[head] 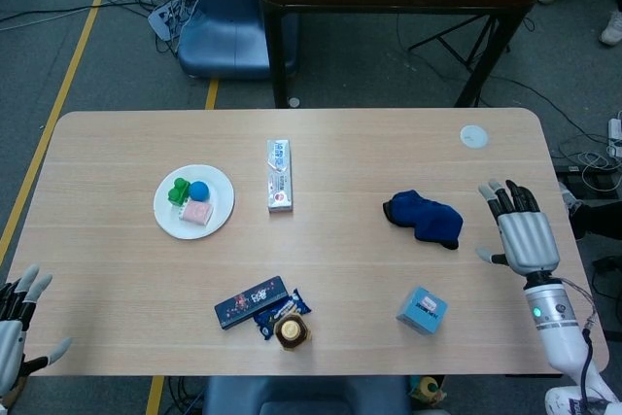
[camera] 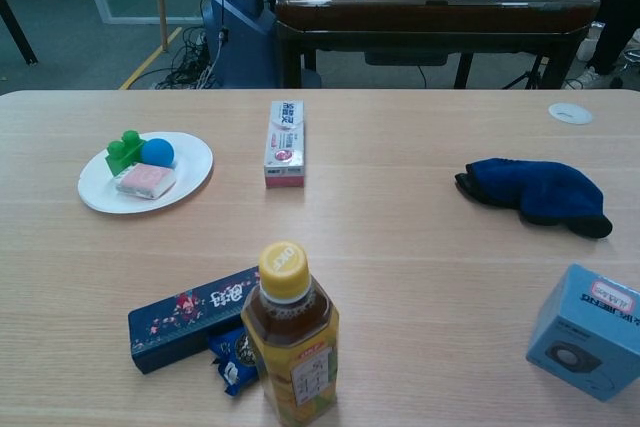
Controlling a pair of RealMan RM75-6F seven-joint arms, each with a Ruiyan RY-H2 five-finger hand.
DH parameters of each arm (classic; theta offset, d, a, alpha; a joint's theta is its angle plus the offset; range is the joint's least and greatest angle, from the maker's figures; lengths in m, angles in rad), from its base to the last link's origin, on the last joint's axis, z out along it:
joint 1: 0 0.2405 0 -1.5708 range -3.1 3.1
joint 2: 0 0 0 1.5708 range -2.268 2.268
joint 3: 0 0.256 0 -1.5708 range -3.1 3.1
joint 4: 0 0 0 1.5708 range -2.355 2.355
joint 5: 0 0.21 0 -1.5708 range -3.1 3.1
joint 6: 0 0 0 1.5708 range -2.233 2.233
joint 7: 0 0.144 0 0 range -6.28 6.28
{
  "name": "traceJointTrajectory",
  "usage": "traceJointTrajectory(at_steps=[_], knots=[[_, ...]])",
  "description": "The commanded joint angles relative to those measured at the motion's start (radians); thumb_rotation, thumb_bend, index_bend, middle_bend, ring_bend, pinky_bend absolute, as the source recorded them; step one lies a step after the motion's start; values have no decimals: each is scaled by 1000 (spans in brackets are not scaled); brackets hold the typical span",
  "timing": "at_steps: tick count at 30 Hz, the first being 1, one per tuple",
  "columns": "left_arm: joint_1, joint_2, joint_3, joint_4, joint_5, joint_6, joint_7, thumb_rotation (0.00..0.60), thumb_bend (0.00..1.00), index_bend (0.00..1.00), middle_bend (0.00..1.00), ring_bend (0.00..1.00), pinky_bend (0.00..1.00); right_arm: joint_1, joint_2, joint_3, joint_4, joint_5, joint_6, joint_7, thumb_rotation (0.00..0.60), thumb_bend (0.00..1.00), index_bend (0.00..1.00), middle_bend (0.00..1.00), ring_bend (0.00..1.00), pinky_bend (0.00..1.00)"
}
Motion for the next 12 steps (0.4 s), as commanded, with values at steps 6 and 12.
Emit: traceJointTrajectory(at_steps=[6, 12], knots=[[-19, -7, 1, -8, 16, -15, 12, 600, 168, 99, 0, 21, 12, -163, 57, -80, -80, -150, 195, 13, 600, 0, 0, 132, 43, 86], [-27, -13, 2, -9, 18, -22, 16, 600, 168, 99, 0, 21, 12, -219, 55, -95, -81, -201, 233, 29, 600, 0, 0, 142, 53, 86]])
